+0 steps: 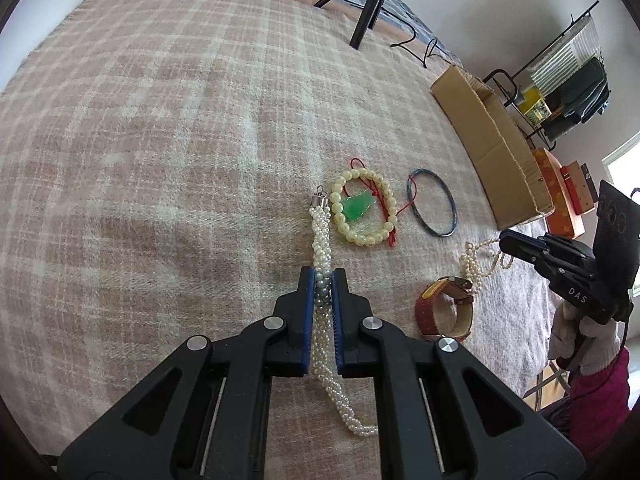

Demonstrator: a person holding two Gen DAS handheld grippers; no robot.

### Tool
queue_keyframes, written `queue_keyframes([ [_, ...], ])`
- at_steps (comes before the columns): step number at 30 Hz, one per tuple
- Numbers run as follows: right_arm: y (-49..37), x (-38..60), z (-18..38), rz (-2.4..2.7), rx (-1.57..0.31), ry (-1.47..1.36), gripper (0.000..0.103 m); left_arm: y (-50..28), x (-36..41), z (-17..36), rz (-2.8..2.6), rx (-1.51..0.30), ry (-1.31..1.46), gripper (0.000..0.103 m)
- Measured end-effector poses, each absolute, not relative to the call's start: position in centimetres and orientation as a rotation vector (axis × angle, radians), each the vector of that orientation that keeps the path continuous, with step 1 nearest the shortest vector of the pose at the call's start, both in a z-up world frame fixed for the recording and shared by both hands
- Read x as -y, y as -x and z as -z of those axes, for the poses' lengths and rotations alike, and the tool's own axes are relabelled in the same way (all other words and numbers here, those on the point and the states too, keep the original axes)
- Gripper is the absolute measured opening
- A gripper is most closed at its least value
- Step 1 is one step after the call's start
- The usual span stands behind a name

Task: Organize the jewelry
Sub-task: 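Close the left gripper on the pearl necklace near its clasp, then lift the pearl necklace with the left gripper and carry it into the cardboard box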

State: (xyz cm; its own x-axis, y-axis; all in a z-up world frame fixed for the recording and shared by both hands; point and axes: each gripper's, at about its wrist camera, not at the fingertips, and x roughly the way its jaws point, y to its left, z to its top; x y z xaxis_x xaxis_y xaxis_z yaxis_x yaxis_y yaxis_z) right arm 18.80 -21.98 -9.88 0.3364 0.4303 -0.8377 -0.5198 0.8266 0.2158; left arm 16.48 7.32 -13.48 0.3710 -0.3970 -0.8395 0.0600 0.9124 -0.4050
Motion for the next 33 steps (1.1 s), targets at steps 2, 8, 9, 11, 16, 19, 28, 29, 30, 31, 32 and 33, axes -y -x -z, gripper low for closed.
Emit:
queue_keyframes([
  [2,-18.8,22.2,9.6,-0.625,-1.056,0.068,0.004,-16.3,-7.5,13.0,0.304,-1.149,0.348,0.006],
  [8,-18.5,22.8,7.9,-0.628,-1.019,0.019,0.004,-15.6,-7.4,11.2,0.332,-1.111,0.359,0.006],
  [9,-18.4,23.0,7.5,-0.628,-1.009,0.011,0.004,-15.6,-7.3,11.0,0.335,-1.105,0.361,0.006],
  [11,-18.2,23.1,6.6,-0.626,-0.986,0.004,0.004,-15.5,-7.2,10.4,0.338,-1.092,0.362,0.006],
  [16,-17.6,23.3,4.7,-0.630,-0.940,-0.012,0.004,-15.2,-7.0,9.2,0.347,-1.062,0.370,0.006],
  [19,-17.4,23.4,4.0,-0.624,-0.922,-0.014,0.004,-15.1,-7.1,8.5,0.350,-1.046,0.378,0.006],
  [28,-16.7,23.9,1.7,-0.610,-0.860,-0.027,0.004,-14.5,-7.4,5.9,0.364,-0.980,0.401,0.006],
  [29,-16.6,23.9,1.4,-0.610,-0.851,-0.029,0.004,-14.3,-7.4,5.5,0.367,-0.972,0.403,0.006],
  [30,-16.5,24.0,1.0,-0.609,-0.842,-0.030,0.004,-14.2,-7.4,5.1,0.370,-0.963,0.402,0.006],
  [31,-16.3,24.0,0.7,-0.608,-0.832,-0.029,0.004,-14.1,-7.4,4.8,0.373,-0.954,0.401,0.006],
  [32,-16.2,24.0,0.3,-0.606,-0.823,-0.029,0.004,-14.0,-7.4,4.4,0.375,-0.946,0.402,0.006],
  [33,-16.2,24.1,0.0,-0.605,-0.815,-0.032,0.004,-14.0,-7.4,4.1,0.380,-0.938,0.404,0.006],
])
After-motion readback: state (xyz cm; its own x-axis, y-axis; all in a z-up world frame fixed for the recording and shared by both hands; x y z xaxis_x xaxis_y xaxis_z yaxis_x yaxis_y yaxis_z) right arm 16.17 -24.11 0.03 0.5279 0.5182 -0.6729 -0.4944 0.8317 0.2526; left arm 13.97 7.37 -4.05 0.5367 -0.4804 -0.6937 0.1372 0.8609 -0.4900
